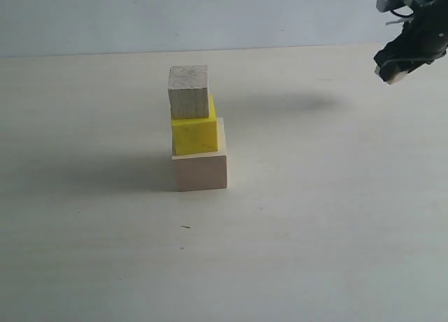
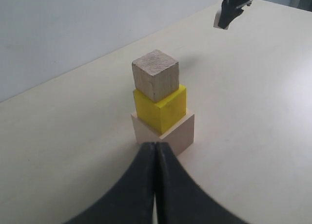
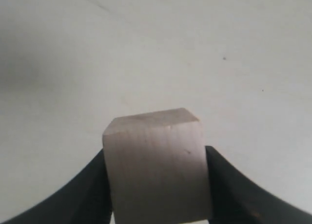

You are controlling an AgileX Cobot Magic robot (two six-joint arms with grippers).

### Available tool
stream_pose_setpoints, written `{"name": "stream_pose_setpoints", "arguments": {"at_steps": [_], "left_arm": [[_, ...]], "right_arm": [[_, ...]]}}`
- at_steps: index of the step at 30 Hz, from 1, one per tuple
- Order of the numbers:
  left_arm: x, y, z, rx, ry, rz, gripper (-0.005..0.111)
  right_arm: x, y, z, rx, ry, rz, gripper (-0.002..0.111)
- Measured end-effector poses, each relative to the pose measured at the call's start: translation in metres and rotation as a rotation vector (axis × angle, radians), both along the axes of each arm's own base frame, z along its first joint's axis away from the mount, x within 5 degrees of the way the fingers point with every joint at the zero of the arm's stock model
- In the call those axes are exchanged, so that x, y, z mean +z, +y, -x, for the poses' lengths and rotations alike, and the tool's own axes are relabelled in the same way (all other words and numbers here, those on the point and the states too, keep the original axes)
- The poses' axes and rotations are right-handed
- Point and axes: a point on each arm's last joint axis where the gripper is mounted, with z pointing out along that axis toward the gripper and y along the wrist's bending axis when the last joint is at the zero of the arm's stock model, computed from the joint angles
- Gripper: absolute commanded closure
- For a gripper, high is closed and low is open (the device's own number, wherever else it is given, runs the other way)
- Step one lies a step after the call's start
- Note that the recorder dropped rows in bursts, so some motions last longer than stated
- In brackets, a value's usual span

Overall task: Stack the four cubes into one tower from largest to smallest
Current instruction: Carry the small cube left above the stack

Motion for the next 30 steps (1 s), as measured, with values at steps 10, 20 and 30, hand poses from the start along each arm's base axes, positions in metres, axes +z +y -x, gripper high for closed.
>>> {"name": "stream_pose_setpoints", "arguments": {"at_steps": [10, 20, 30], "left_arm": [[0.003, 0.002, 0.002, -0.003, -0.014, 0.022, 0.107], [0.008, 0.009, 0.009, -0.003, -0.049, 0.066, 0.107], [0.009, 0.019, 0.018, -0.006, -0.093, 0.114, 0.107]], "right_arm": [[0.082, 0.010, 0.036, -0.172, -0.043, -0.135, 0.108], [0.113, 0.015, 0.077, -0.208, -0.107, -0.159, 0.108], [0.132, 0.061, 0.090, -0.138, -0.148, -0.056, 0.108]]}}
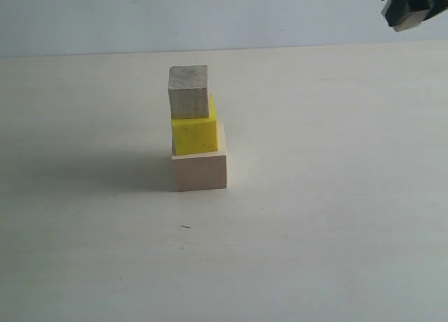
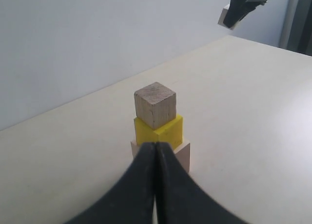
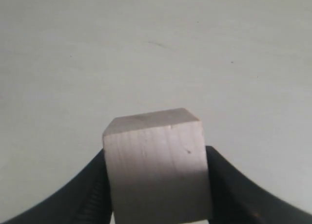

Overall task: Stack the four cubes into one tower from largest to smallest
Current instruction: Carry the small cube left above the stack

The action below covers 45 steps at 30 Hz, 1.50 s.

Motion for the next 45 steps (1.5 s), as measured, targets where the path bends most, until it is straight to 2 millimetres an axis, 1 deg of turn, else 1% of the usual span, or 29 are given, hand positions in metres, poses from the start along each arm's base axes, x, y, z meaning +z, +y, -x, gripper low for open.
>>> {"name": "stream_pose_setpoints", "arguments": {"at_steps": [2, 3, 7, 11, 15, 18, 22, 27, 37, 45], "left_arm": [[0.001, 0.001, 0.001, -0.001, -0.007, 0.008, 0.107], [0.001, 0.002, 0.002, -0.001, -0.010, 0.011, 0.107], [0.001, 0.002, 0.002, -0.001, -0.010, 0.011, 0.107], [0.001, 0.002, 0.002, -0.001, -0.011, 0.012, 0.107], [0.001, 0.002, 0.002, -0.001, -0.011, 0.012, 0.107], [-0.003, 0.001, 0.001, -0.005, -0.009, 0.009, 0.107], [-0.002, 0.003, 0.004, -0.008, -0.026, 0.026, 0.107], [-0.003, 0.004, 0.005, -0.009, -0.028, 0.029, 0.107], [-0.003, 0.004, 0.005, -0.009, -0.029, 0.030, 0.107], [-0.003, 0.004, 0.005, -0.010, -0.031, 0.032, 0.107]], "right_arm": [[0.001, 0.013, 0.002, 0.011, -0.003, 0.018, 0.108], [0.001, 0.025, 0.003, 0.015, -0.004, 0.031, 0.108], [0.001, 0.054, 0.008, 0.040, -0.008, 0.048, 0.108], [0.001, 0.072, 0.013, 0.041, -0.006, 0.027, 0.108], [0.001, 0.073, 0.016, 0.003, 0.024, 0.023, 0.108], [0.006, 0.077, 0.024, -0.001, 0.039, 0.021, 0.108], [0.014, 0.095, 0.034, 0.044, 0.023, 0.014, 0.108], [0.017, 0.110, 0.042, 0.066, 0.018, -0.002, 0.108], [0.017, 0.139, 0.056, 0.130, 0.024, -0.014, 0.108], [0.016, 0.158, 0.067, 0.176, 0.043, -0.012, 0.108]]}}
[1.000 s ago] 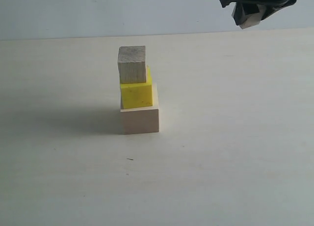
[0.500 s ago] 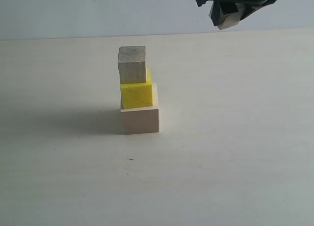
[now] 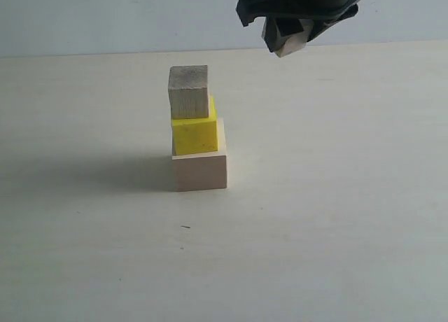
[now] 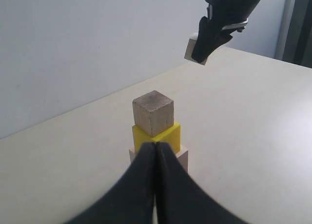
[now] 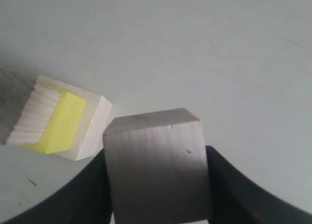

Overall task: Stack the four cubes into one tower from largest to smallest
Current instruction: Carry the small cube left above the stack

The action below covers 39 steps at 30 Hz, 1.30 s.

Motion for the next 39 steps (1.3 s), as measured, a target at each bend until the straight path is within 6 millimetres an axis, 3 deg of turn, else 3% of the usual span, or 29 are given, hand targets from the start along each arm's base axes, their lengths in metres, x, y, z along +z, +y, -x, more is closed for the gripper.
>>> {"name": "stream_pose_setpoints", "arguments": {"at_steps": [22, 39], "left_arm": [[0.000, 0.000, 0.000, 0.000, 0.000, 0.000, 0.107], [0.000, 0.000, 0.000, 0.000, 0.000, 0.000, 0.107]], "right_arm": [[0.000, 0.055, 0.043, 0.022, 0.065, -0.057, 0.108], [0.009, 0.092, 0.006, 0.000, 0.108, -0.054, 0.108]]}}
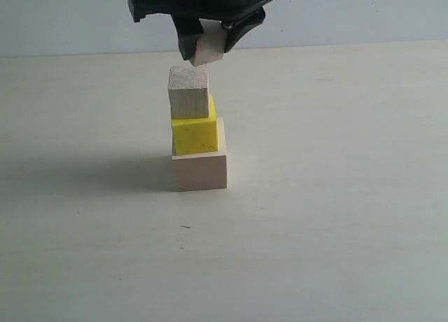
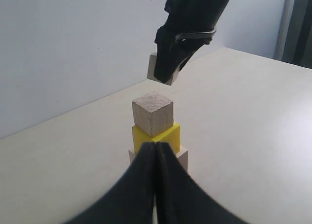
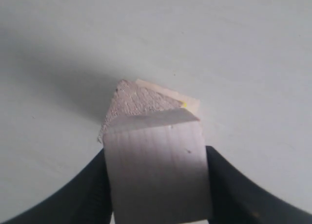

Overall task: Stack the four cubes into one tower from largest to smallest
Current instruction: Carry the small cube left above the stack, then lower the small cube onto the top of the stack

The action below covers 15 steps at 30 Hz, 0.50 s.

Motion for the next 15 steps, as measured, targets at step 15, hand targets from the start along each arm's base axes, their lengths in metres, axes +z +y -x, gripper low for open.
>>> {"name": "stream_pose_setpoints", "arguments": {"at_steps": [15], "left_arm": [[0.000, 0.000, 0.000, -0.001, -0.001, 0.001, 0.107]], "right_arm": [[-0.014, 0.016, -0.010, -0.040, 0.062, -0.045, 0.108]]}}
